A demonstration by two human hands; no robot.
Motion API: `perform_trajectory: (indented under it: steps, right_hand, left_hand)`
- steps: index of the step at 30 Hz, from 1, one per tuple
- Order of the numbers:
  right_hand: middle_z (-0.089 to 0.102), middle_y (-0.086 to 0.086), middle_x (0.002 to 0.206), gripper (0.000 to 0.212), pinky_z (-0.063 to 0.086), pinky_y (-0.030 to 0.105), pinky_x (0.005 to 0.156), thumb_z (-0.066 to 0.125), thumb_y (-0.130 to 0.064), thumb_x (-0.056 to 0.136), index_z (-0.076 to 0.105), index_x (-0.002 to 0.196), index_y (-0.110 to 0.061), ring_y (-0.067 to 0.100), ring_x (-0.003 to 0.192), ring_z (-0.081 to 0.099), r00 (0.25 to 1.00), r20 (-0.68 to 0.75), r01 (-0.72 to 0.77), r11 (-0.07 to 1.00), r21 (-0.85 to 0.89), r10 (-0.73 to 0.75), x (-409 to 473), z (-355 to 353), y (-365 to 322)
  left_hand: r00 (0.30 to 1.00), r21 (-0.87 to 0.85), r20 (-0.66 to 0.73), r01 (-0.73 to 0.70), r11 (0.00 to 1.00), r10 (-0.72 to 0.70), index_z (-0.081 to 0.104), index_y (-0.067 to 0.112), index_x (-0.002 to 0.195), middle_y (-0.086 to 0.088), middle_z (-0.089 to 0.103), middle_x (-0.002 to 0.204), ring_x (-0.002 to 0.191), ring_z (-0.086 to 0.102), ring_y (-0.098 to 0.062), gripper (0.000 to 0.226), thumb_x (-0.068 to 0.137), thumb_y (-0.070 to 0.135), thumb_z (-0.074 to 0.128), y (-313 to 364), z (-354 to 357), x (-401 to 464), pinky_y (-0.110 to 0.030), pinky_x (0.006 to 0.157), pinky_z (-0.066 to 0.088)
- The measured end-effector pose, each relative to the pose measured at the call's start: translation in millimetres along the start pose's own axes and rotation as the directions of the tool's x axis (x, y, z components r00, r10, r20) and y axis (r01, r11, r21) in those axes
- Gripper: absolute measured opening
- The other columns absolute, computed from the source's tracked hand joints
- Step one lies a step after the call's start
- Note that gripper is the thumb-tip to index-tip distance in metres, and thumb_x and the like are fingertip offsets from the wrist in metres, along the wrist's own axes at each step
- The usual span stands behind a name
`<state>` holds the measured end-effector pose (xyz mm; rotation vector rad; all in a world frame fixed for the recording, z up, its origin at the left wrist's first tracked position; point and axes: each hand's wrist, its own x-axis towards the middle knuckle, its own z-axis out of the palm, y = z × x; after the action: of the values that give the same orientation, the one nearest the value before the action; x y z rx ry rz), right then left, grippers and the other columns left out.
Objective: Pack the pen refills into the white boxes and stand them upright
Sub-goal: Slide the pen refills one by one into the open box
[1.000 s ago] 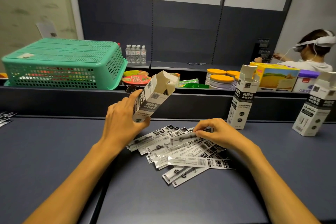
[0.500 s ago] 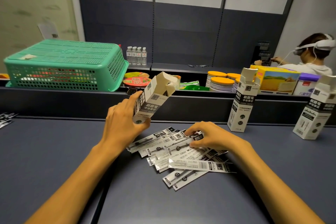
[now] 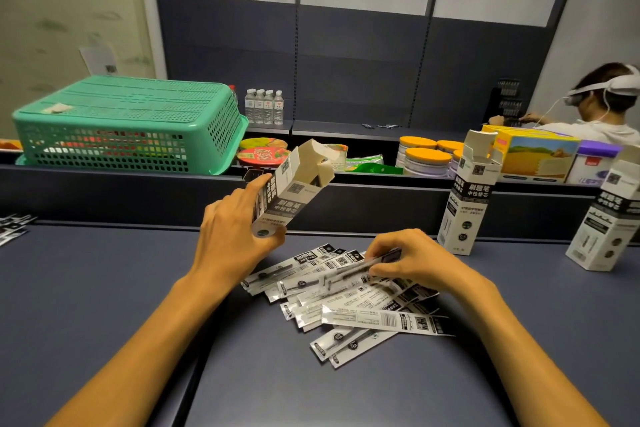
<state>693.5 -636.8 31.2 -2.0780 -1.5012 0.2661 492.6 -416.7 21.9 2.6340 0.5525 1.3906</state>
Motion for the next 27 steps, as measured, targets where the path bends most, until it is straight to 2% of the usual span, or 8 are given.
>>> perform_trajectory:
  steps: [3,7,9,11,14,17,23,27]
  right_hand:
    - [0.070,-0.016,0.086,0.012,0.056,0.028,0.074,0.073,-0.021,0.084,0.072,0.091,-0.030,0.005,0.080,0.065,0.986,-0.155,0.064,0.997,0.053,-0.055,-8,-13,-4]
    - [0.070,-0.011,0.088,0.017,0.056,0.037,0.072,0.071,-0.029,0.081,0.070,0.098,-0.033,0.013,0.082,0.066,0.902,-0.382,0.228,0.973,0.022,-0.202,-16,-30,-15]
    - [0.069,-0.012,0.094,0.020,0.056,0.036,0.073,0.068,-0.033,0.080,0.069,0.100,-0.031,0.011,0.085,0.064,0.827,-0.479,0.297,0.952,-0.073,-0.295,-18,-37,-22]
    - [0.068,-0.011,0.098,0.022,0.053,0.040,0.080,0.071,-0.025,0.081,0.070,0.103,-0.022,0.006,0.088,0.061,0.724,-0.548,0.315,0.908,-0.278,-0.419,-16,-42,-27]
    - [0.073,-0.002,0.095,0.021,0.046,0.042,0.088,0.070,-0.025,0.083,0.072,0.102,-0.016,0.015,0.086,0.065,0.629,-0.553,0.198,0.801,-0.565,-0.546,-11,-46,-33]
    - [0.074,0.000,0.090,0.019,0.043,0.041,0.090,0.062,-0.029,0.086,0.073,0.098,-0.018,0.017,0.080,0.067,0.632,-0.488,0.121,0.698,-0.705,-0.602,-2,-41,-43]
    - [0.073,-0.003,0.096,0.021,0.039,0.039,0.096,0.065,-0.031,0.087,0.071,0.105,-0.023,0.017,0.087,0.064,0.657,-0.373,0.163,0.606,-0.779,-0.656,16,-13,-55]
    - [0.071,-0.001,0.105,0.030,0.034,0.039,0.104,0.062,-0.037,0.086,0.069,0.110,-0.020,0.018,0.097,0.062,0.607,-0.443,0.153,0.644,-0.749,-0.660,16,-16,-50]
  left_hand:
    - [1.000,0.008,0.001,0.001,1.000,-0.001,0.037,0.026,0.142,0.000,0.060,0.107,0.090,0.053,-0.018,0.082,0.071,0.034,0.078,0,0,0,-0.038,0.087,0.039]
    - [1.000,0.054,-0.001,-0.005,0.999,0.005,0.040,0.026,0.141,-0.002,0.058,0.104,0.088,0.048,-0.018,0.081,0.069,0.031,0.078,1,0,-1,-0.039,0.082,0.039]
    - [1.000,0.068,-0.006,-0.005,0.998,0.005,0.042,0.026,0.140,-0.003,0.057,0.104,0.089,0.047,-0.019,0.081,0.069,0.030,0.079,1,0,-1,-0.038,0.081,0.038]
    - [1.000,0.076,-0.009,-0.012,0.997,0.012,0.043,0.027,0.140,-0.003,0.056,0.104,0.091,0.047,-0.019,0.081,0.068,0.029,0.080,1,1,-1,-0.036,0.080,0.037]
    - [1.000,0.086,-0.004,-0.023,0.996,0.023,0.044,0.028,0.140,-0.002,0.055,0.104,0.092,0.046,-0.018,0.081,0.067,0.029,0.081,1,3,-2,-0.034,0.079,0.036]
    - [0.999,0.103,0.004,-0.033,0.994,0.033,0.045,0.028,0.140,-0.002,0.055,0.104,0.092,0.046,-0.018,0.082,0.067,0.029,0.081,2,5,-2,-0.035,0.079,0.038]
    - [0.996,0.148,0.008,-0.084,0.985,0.084,0.047,0.025,0.139,-0.001,0.056,0.102,0.090,0.047,-0.018,0.080,0.067,0.032,0.081,1,9,-4,-0.033,0.082,0.033]
    - [0.997,0.155,0.000,-0.078,0.985,0.079,0.046,0.026,0.139,-0.001,0.056,0.102,0.090,0.048,-0.018,0.081,0.066,0.032,0.081,1,9,-3,-0.037,0.085,0.036]
